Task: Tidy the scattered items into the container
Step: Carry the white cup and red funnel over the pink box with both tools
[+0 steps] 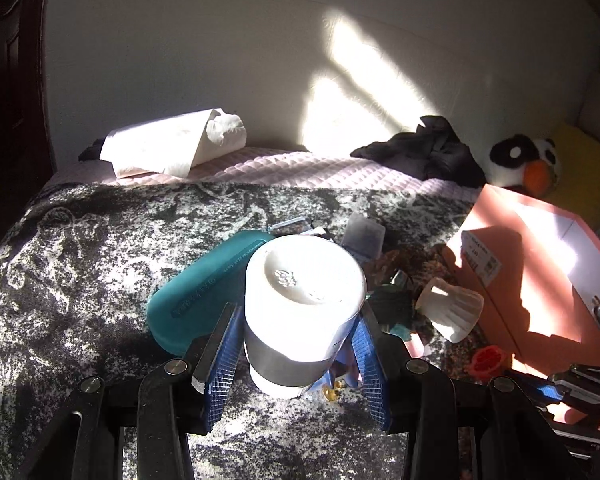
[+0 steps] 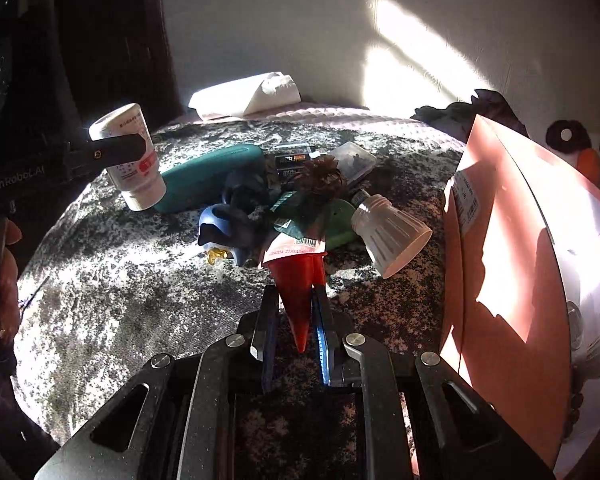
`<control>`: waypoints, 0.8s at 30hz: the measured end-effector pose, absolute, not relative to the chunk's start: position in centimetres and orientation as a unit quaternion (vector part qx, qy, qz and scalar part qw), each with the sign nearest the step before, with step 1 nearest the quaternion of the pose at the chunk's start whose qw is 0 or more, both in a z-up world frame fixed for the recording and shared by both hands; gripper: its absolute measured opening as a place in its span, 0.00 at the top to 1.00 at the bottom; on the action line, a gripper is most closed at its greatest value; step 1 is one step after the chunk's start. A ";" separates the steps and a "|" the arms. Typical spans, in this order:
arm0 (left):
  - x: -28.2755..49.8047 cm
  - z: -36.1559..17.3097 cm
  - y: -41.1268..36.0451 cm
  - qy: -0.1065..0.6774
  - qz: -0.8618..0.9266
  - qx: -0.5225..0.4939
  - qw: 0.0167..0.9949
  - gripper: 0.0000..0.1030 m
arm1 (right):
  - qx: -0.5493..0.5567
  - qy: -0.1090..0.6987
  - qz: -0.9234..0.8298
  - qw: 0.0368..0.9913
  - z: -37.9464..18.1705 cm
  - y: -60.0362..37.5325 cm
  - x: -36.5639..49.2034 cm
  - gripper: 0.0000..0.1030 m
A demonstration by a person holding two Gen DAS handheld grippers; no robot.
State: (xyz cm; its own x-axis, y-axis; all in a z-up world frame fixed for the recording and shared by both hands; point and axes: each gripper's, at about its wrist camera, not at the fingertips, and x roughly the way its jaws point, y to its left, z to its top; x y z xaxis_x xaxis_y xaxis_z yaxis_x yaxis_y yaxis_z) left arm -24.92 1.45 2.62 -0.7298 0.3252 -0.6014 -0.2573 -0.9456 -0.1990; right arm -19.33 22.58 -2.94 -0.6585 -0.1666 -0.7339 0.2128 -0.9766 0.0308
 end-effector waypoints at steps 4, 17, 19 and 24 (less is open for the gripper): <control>-22.7 4.5 2.0 -0.046 0.933 -0.318 0.164 0.55 | 0.377 0.030 -0.919 0.109 -0.8 22.7 -17.3 0.84; -15.9 11.8 10.3 -0.027 0.935 -0.256 0.245 0.55 | 0.260 0.013 -0.963 0.072 10.1 29.1 -7.9 0.84; -15.4 12.9 12.8 -0.024 0.932 -0.246 0.266 0.55 | 0.240 0.007 -0.970 0.043 11.8 31.8 -6.5 0.83; -15.4 14.3 19.9 -0.006 0.920 -0.246 0.306 0.56 | 0.206 -0.006 -0.977 -0.047 14.6 39.4 -3.9 0.83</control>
